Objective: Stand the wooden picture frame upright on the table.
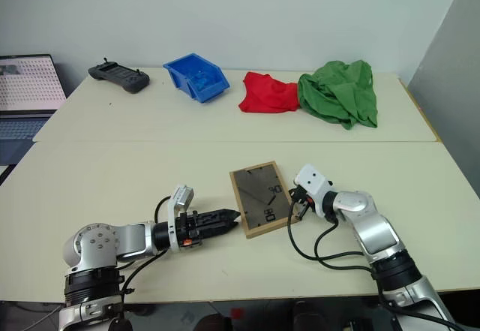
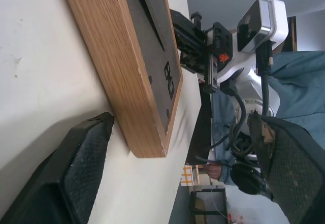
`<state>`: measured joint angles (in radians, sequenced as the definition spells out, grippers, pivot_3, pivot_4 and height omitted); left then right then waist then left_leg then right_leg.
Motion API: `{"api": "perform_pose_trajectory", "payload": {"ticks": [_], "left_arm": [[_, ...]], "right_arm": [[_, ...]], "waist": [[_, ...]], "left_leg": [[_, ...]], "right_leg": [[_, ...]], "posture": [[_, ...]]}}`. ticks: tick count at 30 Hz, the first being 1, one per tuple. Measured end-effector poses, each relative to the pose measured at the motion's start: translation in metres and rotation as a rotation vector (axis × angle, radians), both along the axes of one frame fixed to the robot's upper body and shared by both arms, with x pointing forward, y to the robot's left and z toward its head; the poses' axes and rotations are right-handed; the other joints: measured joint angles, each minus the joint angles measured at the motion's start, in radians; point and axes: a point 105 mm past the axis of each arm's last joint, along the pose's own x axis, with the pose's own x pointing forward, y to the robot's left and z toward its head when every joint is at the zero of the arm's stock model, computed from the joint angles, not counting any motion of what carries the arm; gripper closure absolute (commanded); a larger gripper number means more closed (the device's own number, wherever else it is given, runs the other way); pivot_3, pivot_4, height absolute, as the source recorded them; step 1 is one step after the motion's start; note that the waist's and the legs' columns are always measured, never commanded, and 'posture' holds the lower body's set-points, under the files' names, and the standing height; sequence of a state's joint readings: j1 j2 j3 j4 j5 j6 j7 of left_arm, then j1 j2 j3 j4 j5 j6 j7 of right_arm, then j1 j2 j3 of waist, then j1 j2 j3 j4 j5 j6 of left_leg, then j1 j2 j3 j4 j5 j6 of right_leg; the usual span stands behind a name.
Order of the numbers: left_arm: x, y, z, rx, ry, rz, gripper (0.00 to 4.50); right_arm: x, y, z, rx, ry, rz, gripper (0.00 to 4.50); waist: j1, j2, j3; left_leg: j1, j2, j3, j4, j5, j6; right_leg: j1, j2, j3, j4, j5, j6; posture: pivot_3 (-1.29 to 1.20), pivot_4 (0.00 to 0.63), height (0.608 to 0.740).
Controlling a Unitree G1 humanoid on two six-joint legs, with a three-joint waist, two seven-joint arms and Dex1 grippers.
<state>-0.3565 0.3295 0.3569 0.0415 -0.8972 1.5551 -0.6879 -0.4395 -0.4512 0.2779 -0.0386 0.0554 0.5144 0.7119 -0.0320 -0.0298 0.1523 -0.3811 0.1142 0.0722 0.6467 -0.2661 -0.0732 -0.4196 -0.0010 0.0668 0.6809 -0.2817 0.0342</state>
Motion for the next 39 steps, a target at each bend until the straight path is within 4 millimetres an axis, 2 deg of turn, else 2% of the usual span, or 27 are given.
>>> {"api": "perform_pose_trajectory", "payload": {"ticks": [3, 8, 12, 16, 19, 24, 26, 30, 32, 33, 37, 39], "left_arm": [[0.003, -0.006, -0.005, 0.002, -0.007, -0.012, 0.02], [0.009, -0.016, -0.009, 0.015, -0.013, -0.047, 0.02], [0.011, -0.02, -0.011, 0.01, -0.001, -0.06, 0.02], [0.014, -0.022, -0.009, 0.006, 0.012, -0.062, 0.02], [0.011, -0.015, -0.006, 0.02, 0.049, -0.055, 0.02], [-0.015, 0.008, -0.006, 0.08, 0.093, -0.1, 0.02], [-0.017, 0.011, -0.007, 0.105, 0.097, -0.102, 0.02], [-0.011, 0.001, -0.008, 0.148, 0.099, -0.1, 0.02], [-0.004, -0.009, -0.009, 0.148, 0.099, -0.088, 0.02], [-0.002, -0.012, -0.009, 0.15, 0.1, -0.086, 0.02], [0.004, -0.022, -0.008, 0.158, 0.094, -0.086, 0.02], [0.005, -0.024, -0.008, 0.161, 0.092, -0.088, 0.02]], "right_arm": [[0.001, 0.003, 0.0, 0.007, 0.001, -0.016, 4.5], [0.003, 0.002, 0.007, -0.002, -0.029, -0.044, 4.5], [0.002, -0.001, 0.008, -0.002, -0.031, -0.054, 4.5], [-0.004, -0.01, -0.001, -0.043, -0.011, -0.065, 4.5], [-0.011, -0.009, -0.015, -0.093, 0.013, -0.047, 4.5], [-0.013, 0.0, -0.014, -0.09, -0.006, 0.006, 4.5], [-0.012, 0.0, -0.014, -0.092, -0.008, 0.006, 4.5], [-0.009, 0.0, -0.016, -0.098, -0.011, 0.001, 4.5], [-0.01, 0.004, -0.017, -0.096, -0.006, 0.011, 4.5], [-0.011, 0.007, -0.018, -0.093, -0.003, 0.019, 4.5], [-0.018, 0.028, -0.022, -0.066, 0.011, 0.073, 4.5], [-0.018, 0.03, -0.022, -0.066, 0.009, 0.078, 4.5]], "waist": [[0.005, 0.004, -0.007], [0.01, 0.006, -0.012], [0.01, 0.01, -0.02], [0.012, 0.01, -0.021], [0.002, 0.01, -0.021], [-0.024, 0.009, -0.021], [-0.024, 0.009, -0.021], [-0.02, 0.009, -0.022], [-0.01, 0.01, -0.022], [-0.005, 0.009, -0.021], [0.006, 0.009, -0.021], [0.006, 0.009, -0.021]], "left_leg": [[0.001, -0.002, -0.001, 0.0, 0.0, 0.0], [0.01, -0.007, -0.009, -0.001, 0.0, 0.0], [0.008, -0.012, -0.015, -0.001, 0.0, 0.0], [0.007, -0.013, -0.017, -0.001, 0.0, 0.001], [0.006, -0.013, -0.019, -0.001, 0.0, 0.001], [0.005, -0.016, -0.038, -0.003, -0.004, 0.006], [0.004, -0.016, -0.041, -0.003, -0.004, 0.006], [0.007, -0.02, -0.043, -0.002, -0.004, 0.006], [0.014, -0.021, -0.045, -0.002, -0.004, 0.006], [0.018, -0.021, -0.045, -0.002, -0.004, 0.007], [0.017, -0.027, -0.049, -0.002, -0.004, 0.007], [0.016, -0.029, -0.049, -0.002, -0.004, 0.007]], "right_leg": [[0.002, -0.002, -0.001, 0.0, 0.0, 0.0], [0.015, -0.002, 0.0, -0.003, -0.002, 0.001], [0.017, -0.003, 0.003, -0.002, -0.004, 0.002], [0.017, -0.003, 0.003, -0.002, -0.005, 0.003], [0.016, -0.003, 0.002, -0.002, -0.006, 0.003], [0.014, 0.001, 0.002, -0.001, -0.009, 0.0], [0.014, 0.001, -0.001, 0.0, -0.01, 0.0], [0.019, 0.001, 0.0, 0.0, -0.01, 0.0], [0.027, 0.001, 0.001, -0.002, -0.01, 0.0], [0.032, 0.001, 0.0, -0.003, -0.011, 0.0], [0.033, 0.0, 0.004, -0.003, -0.012, 0.002], [0.033, -0.002, 0.004, -0.003, -0.012, 0.003]], "posture": [[0.0, 0.15, 0.74], [0.0, 0.15, 0.74], [0.0, 0.15, 0.74], [0.0, 0.15, 0.74], [0.0, 0.15, 0.74], [0.0, 0.15, 0.74], [0.0, 0.15, 0.74], [0.0, 0.15, 0.74], [0.0, 0.15, 0.74], [0.0, 0.15, 0.74], [0.0, 0.15, 0.74], [0.0, 0.15, 0.74]]}}
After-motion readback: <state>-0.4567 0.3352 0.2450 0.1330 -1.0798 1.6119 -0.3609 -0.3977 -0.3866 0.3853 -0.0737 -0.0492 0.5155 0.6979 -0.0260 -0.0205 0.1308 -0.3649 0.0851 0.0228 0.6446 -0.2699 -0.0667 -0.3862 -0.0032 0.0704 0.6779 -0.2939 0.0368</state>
